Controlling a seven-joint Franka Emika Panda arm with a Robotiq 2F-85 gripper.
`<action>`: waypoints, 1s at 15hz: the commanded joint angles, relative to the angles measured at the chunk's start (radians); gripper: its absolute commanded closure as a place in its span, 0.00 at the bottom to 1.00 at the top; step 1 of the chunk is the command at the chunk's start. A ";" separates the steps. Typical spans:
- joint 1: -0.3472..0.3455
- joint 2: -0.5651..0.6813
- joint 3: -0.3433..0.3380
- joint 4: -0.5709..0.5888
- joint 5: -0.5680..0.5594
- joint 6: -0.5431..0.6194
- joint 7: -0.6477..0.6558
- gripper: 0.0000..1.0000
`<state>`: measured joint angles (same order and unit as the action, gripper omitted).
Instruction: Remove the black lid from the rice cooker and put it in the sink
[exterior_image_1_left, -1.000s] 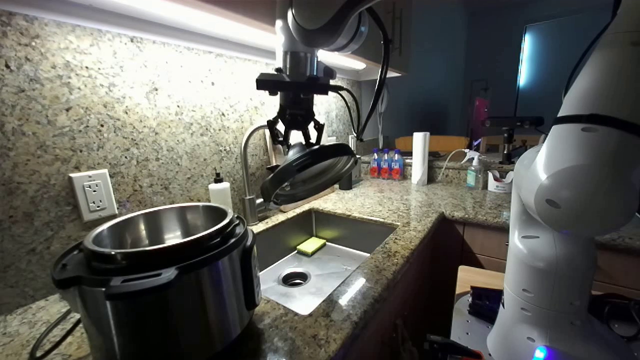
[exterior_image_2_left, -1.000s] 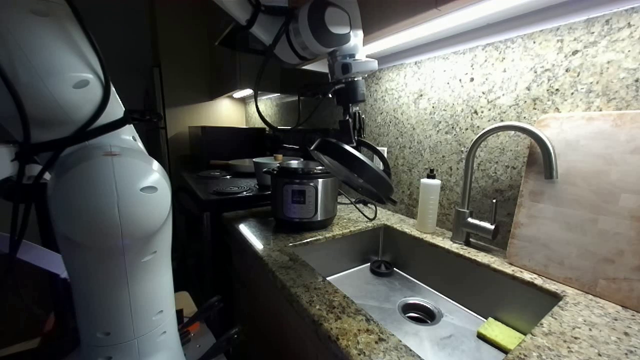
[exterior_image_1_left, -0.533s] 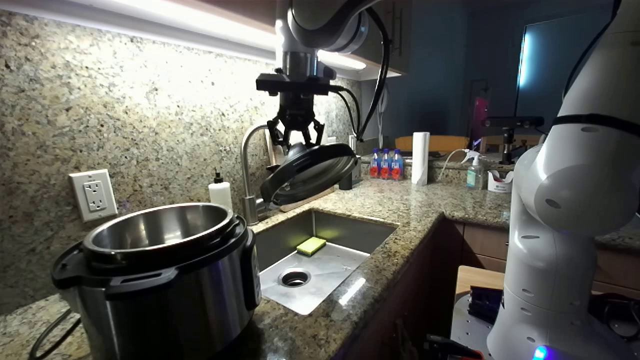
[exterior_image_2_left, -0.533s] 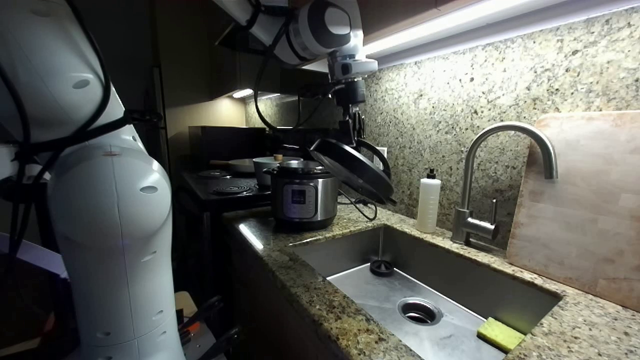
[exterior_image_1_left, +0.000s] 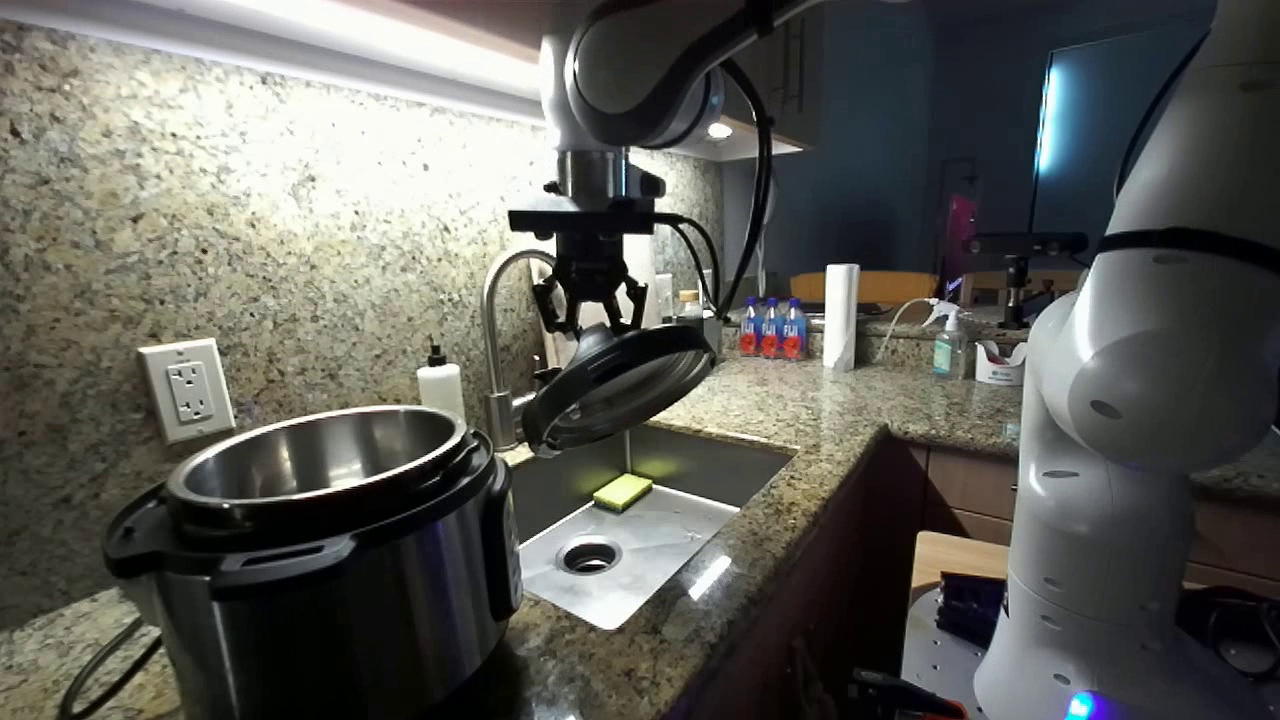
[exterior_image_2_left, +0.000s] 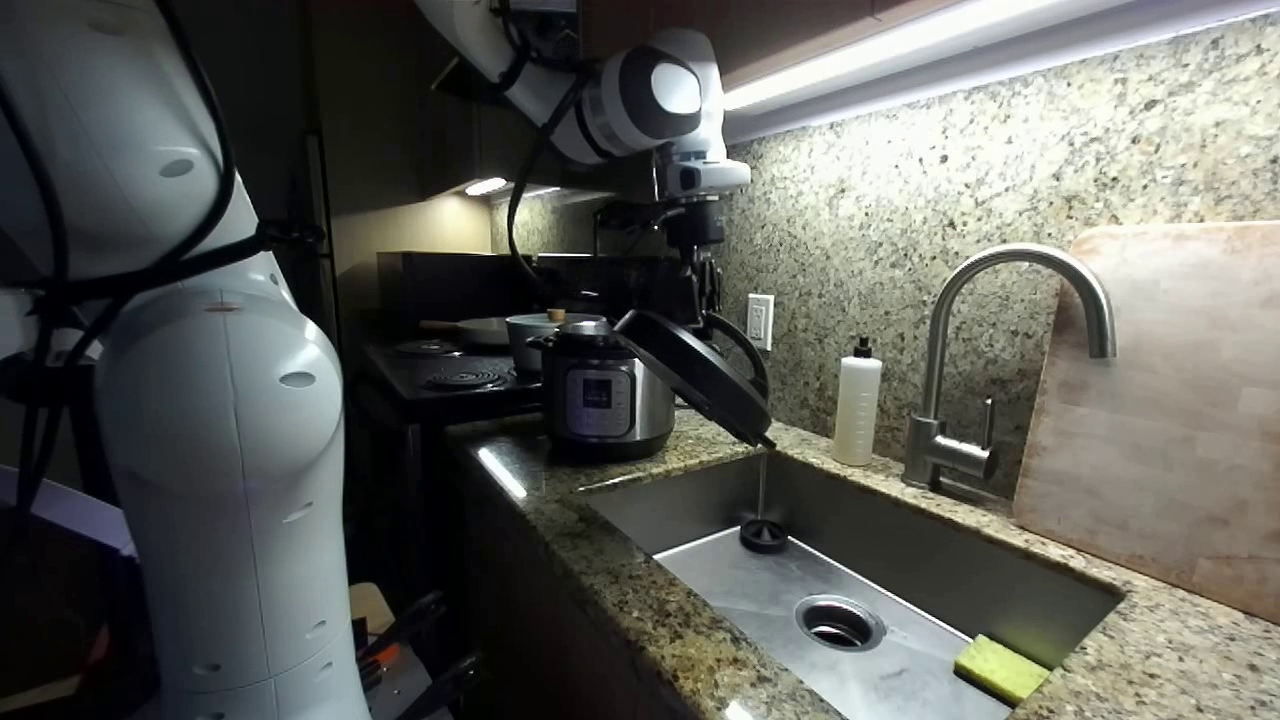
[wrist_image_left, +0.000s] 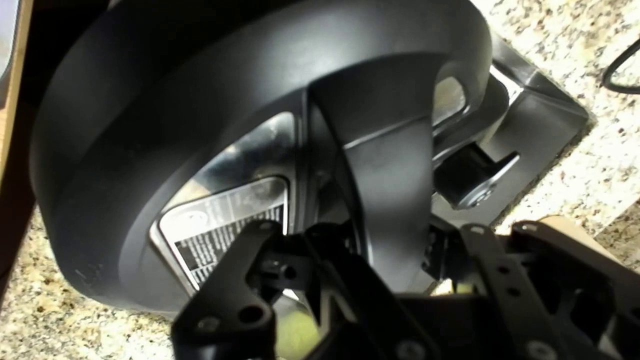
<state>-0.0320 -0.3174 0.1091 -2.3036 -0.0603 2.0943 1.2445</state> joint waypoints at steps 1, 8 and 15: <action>-0.025 0.012 -0.010 -0.008 -0.024 0.089 0.017 0.93; -0.056 0.097 -0.043 -0.029 -0.080 0.233 0.031 0.93; -0.082 0.187 -0.099 -0.037 -0.164 0.356 0.059 0.92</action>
<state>-0.0986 -0.1315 0.0233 -2.3361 -0.1758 2.3924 1.2652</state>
